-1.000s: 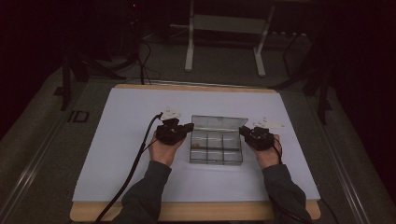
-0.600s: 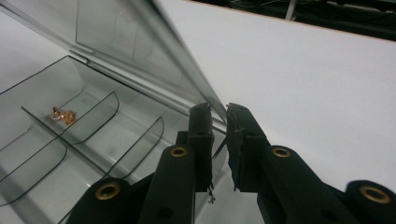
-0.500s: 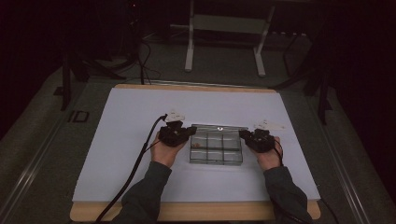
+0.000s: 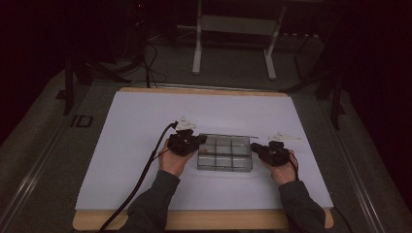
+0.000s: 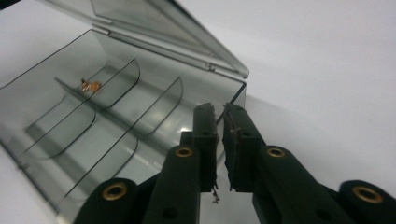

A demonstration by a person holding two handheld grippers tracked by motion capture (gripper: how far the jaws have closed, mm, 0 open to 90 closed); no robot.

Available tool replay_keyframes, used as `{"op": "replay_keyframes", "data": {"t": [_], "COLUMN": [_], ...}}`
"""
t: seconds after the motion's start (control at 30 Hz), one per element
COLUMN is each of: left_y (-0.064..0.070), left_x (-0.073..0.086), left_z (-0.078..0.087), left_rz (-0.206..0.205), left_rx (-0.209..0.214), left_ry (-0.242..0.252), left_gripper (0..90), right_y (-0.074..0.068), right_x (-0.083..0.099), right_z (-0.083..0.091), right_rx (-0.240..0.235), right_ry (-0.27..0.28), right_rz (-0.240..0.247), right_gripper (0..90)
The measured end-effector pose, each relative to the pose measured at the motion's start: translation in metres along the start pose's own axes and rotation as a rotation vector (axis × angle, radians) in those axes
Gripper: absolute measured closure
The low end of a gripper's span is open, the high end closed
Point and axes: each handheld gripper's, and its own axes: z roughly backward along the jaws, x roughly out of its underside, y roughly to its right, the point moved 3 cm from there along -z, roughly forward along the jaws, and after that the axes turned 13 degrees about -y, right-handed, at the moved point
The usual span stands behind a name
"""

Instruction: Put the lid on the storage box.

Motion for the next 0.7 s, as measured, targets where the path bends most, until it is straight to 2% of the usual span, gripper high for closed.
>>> {"op": "replay_keyframes", "data": {"t": [0.2, 0.5, 0.7], "left_y": [0.003, 0.003, 0.004], "left_x": [0.002, 0.006, 0.008], "left_z": [-0.002, -0.004, -0.004], "left_rz": [-0.013, -0.010, -0.011], "left_rx": [0.002, 0.007, 0.009], "left_ry": [-0.011, -0.013, -0.014], "left_gripper": [89.3, 89.3, 89.4], "right_y": [-0.002, -0.017, -0.021], "right_x": [0.009, 0.022, 0.027], "right_z": [0.006, 0.013, 0.019], "right_rx": [-0.007, -0.034, -0.052], "right_ry": [-0.022, -0.047, -0.044], "right_rz": [0.023, 0.101, 0.115], "right_gripper": [90.0, 90.0, 90.0]}}
